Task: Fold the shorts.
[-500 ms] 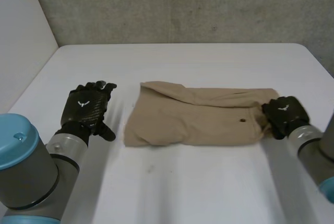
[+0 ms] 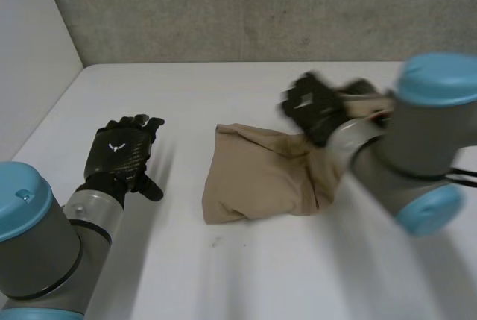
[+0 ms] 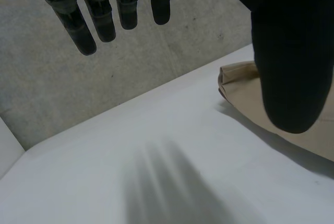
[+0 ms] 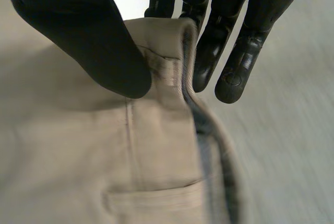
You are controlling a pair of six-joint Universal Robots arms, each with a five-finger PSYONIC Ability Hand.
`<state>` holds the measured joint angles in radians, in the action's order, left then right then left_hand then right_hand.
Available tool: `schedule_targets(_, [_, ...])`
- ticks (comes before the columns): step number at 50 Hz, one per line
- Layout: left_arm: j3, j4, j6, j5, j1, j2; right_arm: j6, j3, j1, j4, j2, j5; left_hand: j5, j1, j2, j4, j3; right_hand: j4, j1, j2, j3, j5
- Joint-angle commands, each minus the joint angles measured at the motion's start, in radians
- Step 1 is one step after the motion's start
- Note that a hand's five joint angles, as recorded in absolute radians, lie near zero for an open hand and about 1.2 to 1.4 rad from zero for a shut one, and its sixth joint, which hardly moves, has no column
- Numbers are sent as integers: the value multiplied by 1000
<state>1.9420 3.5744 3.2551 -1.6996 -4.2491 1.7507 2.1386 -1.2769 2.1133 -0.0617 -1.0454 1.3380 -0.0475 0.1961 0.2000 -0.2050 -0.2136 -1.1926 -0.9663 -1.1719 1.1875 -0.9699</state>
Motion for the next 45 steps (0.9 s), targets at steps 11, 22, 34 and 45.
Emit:
schedule_targets(11, [-24,3,6,3,-12,0,292,25,143,-36,75,-211,48,-22,-25,30,39,1018,792,997,-1013,970])
schedule_targets(22, [-267,-19,2,35,-8,32,862,-16,-44,-55,-128,-152,9,17,13,-8,0,1018,792,997,-1013,970])
schedule_targets(34, [-704,-357,-173,67,184,386,954,192,-108,147,79,-102,-15,41,37,-32,-23,1018,792,997,-1013,970])
schedule_targets(45, [-856,-526,-256,35,206,615,813,281,-104,253,249,-95,-30,56,52,-47,-38,1018,792,997,-1013,970])
